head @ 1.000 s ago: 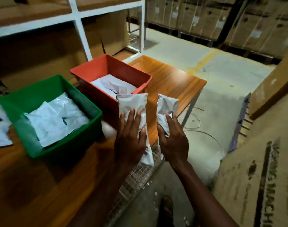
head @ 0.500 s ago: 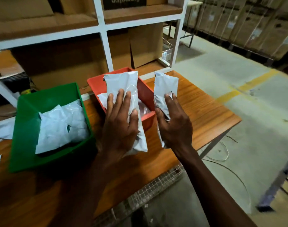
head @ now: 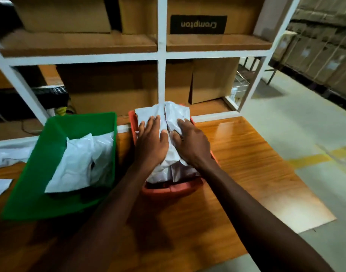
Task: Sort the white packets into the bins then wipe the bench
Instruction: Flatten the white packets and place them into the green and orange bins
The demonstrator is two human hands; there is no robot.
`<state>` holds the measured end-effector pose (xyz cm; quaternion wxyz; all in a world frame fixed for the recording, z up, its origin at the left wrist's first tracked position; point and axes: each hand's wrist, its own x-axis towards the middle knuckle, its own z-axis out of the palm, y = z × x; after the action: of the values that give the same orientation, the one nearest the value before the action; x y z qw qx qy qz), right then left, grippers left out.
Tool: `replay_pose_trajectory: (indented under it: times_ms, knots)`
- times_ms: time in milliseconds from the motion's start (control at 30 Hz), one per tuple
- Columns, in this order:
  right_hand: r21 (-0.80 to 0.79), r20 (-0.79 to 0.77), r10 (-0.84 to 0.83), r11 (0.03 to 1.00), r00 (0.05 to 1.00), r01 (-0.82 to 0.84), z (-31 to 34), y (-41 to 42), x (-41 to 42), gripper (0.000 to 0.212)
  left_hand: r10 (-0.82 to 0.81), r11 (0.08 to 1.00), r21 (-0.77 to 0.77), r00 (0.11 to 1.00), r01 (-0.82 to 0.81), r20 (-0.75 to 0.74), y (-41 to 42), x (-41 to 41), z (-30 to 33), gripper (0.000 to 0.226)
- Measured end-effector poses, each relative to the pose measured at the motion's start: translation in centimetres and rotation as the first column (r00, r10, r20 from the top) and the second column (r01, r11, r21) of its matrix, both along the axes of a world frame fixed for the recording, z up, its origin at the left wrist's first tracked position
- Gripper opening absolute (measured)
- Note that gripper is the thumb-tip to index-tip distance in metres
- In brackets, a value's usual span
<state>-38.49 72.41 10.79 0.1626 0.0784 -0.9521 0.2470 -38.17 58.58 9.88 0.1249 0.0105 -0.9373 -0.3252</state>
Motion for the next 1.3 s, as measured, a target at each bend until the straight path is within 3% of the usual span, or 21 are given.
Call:
replay_pose_trajectory:
  times_ms: [100, 233, 300, 467, 600, 833, 1000, 1133, 1300]
  knots:
    - [0.111, 0.166, 0.080, 0.989, 0.983, -0.099, -2.8, -1.0, -3.3, 0.039, 0.033, 0.979, -0.202, 0.992, -0.007, 0.123, 0.0, -2.7, -2.2, 0.060]
    - [0.295, 0.413, 0.151, 0.911, 0.898, -0.289, -8.2, -0.4, -6.1, 0.083, 0.081, 0.936, -0.339, 0.885, 0.090, 0.459, 0.2, -4.1, -5.6, 0.069]
    - [0.317, 0.517, 0.201, 0.858, 0.832, -0.404, -9.7, -0.2, -6.5, 0.083, 0.103, 0.914, -0.375, 0.802, 0.157, 0.588, 0.1, -4.2, -6.7, 0.072]
    - [0.279, 0.561, 0.120, 0.904, 0.819, -0.324, -10.9, -0.9, -6.2, 0.087, 0.154, 0.829, -0.497, 0.748, 0.258, 0.646, 0.4, -4.1, -7.6, 0.072]
    - [0.251, 0.600, 0.124, 0.909, 0.790, -0.333, -8.7, -0.7, -5.8, 0.081, 0.142, 0.836, -0.479, 0.739, 0.266, 0.658, 0.4, -3.7, -6.9, 0.073]
    - [0.077, 0.350, 0.250, 0.953, 0.903, -0.294, -4.2, 0.1, -5.6, 0.061, 0.074, 0.895, -0.419, 0.875, 0.153, 0.479, 0.8, -2.7, -3.5, 0.065]
    - [-0.123, 0.018, 0.319, 0.941, 0.948, -0.314, -0.5, 1.9, 0.3, 0.043, 0.039, 0.929, -0.370, 0.997, -0.011, 0.069, 0.7, 2.6, -0.7, 0.063]
    - [-0.295, -0.226, 0.316, 0.880, 0.922, -0.374, -0.2, 1.7, 5.4, 0.029, 0.137, 0.972, -0.161, 0.972, -0.169, -0.192, 0.7, 9.4, 0.1, 0.062]
    - [-0.350, -0.313, 0.444, 0.768, 0.840, -0.536, -1.6, -0.1, 10.2, 0.031, 0.333, 0.935, -0.023, 0.899, -0.353, -0.284, 0.7, 17.5, 0.0, 0.050]
